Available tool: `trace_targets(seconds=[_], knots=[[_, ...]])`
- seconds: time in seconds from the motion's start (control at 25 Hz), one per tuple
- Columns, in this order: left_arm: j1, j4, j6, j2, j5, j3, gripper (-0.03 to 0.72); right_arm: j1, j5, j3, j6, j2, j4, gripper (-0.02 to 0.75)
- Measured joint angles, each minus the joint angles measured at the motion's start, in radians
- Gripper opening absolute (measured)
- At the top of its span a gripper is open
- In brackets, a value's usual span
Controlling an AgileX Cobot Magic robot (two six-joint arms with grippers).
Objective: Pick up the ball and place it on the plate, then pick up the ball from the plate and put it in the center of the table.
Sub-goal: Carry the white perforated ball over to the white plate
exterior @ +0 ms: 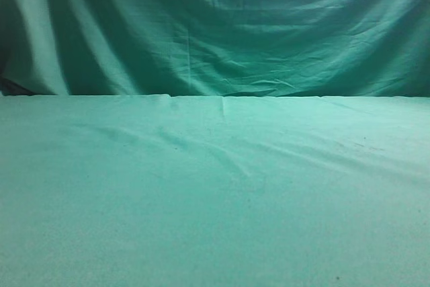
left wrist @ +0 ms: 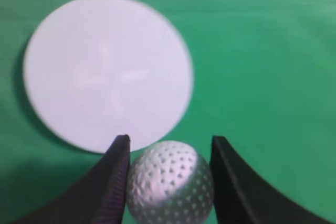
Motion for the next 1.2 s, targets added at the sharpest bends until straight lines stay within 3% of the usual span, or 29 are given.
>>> trace_targets(seconds=[0.2,0.4,0.56,1.2], knots=[[0.115,0.0,0.0,0.0,-0.064,0.032,0.309,0.0,0.0,0.0,0.0,0.0,0.0,0.047],[0.175,0.0,0.0,0.0,-0.177,0.032,0.309,0.0,0.0,0.0,0.0,0.0,0.0,0.047],[0.182,0.0,0.0,0.0,-0.25,0.032,0.309,0.0,0.0,0.0,0.0,0.0,0.0,0.047],[0.183,0.021,0.0,0.116,-0.246,0.032,0.309,0.0,0.0,0.0,0.0,0.0,0.0,0.047]])
